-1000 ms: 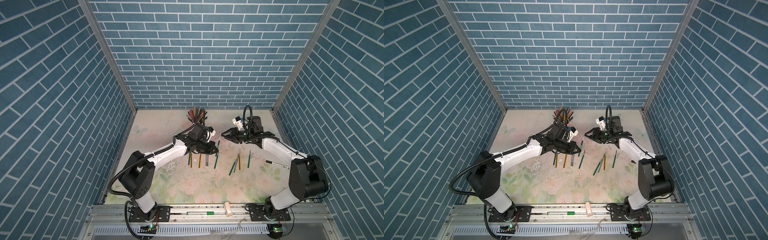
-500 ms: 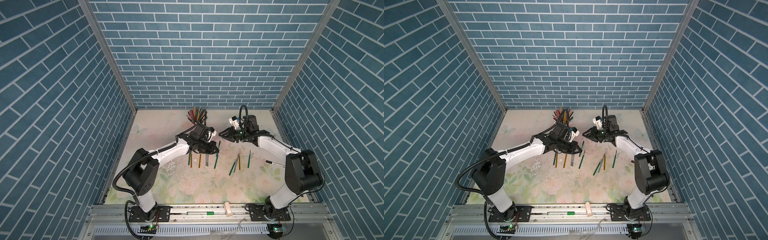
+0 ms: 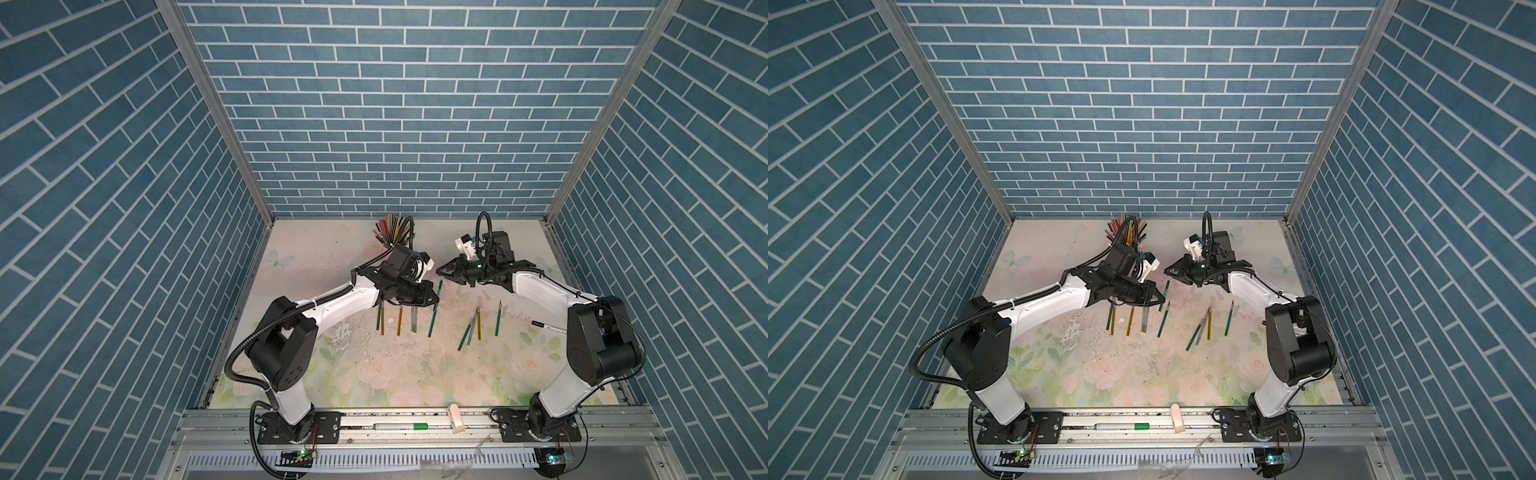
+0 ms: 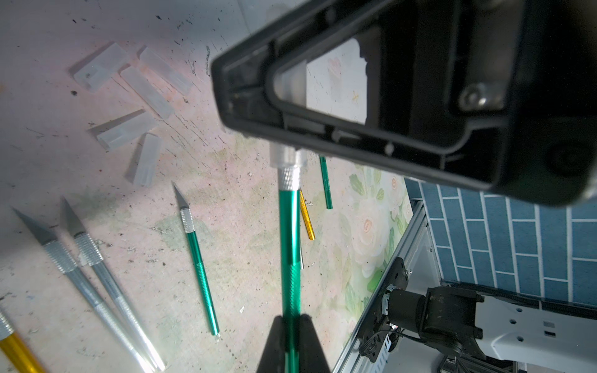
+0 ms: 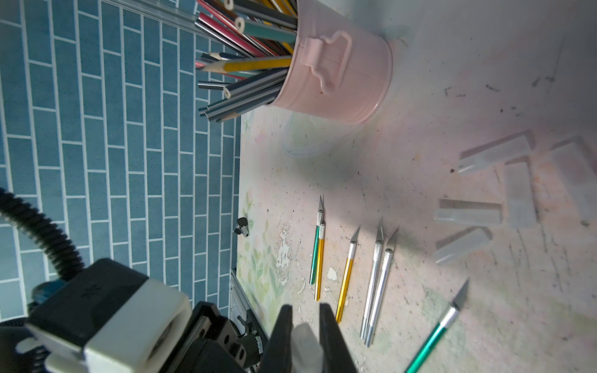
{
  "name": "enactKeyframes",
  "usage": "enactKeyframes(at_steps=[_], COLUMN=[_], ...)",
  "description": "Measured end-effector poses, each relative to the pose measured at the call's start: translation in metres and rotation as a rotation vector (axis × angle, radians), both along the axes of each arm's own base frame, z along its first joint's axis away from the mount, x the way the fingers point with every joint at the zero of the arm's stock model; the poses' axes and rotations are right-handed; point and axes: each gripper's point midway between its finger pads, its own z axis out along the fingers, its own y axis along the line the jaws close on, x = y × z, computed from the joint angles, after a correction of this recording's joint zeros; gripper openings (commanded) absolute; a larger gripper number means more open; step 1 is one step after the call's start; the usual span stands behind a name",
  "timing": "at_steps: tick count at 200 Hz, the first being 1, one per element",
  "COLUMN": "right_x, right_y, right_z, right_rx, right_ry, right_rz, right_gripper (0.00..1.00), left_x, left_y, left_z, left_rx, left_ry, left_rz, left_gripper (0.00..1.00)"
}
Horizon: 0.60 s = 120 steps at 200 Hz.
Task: Remove protective caps from carving knives
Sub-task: Remove the protective sleeve from the carving knife.
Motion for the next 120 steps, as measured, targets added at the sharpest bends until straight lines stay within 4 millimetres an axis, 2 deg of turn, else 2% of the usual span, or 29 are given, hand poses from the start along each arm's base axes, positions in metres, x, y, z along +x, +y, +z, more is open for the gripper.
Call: enactKeyframes(at_steps=[49,120], right_x=[0.0012,0.0027], right_y=[0.0002,-0.0022], right_z=[0.0007,-0.0017], right_rx=[0.003,-0.021], right_ry=[0.005,0.018], right_rz=[-0.009,-0.028], right_gripper=[0.0,0.0], left_x=[0.0008,-0.0008], left_y=[0.0008,0.0061], left_z=[-0.0007,-0.0067], left_rx=[0.006,0.047], left_ry=[-0.012,-0.051], left_rz=[-0.004,-0.038], left_gripper=[0.03,0.03])
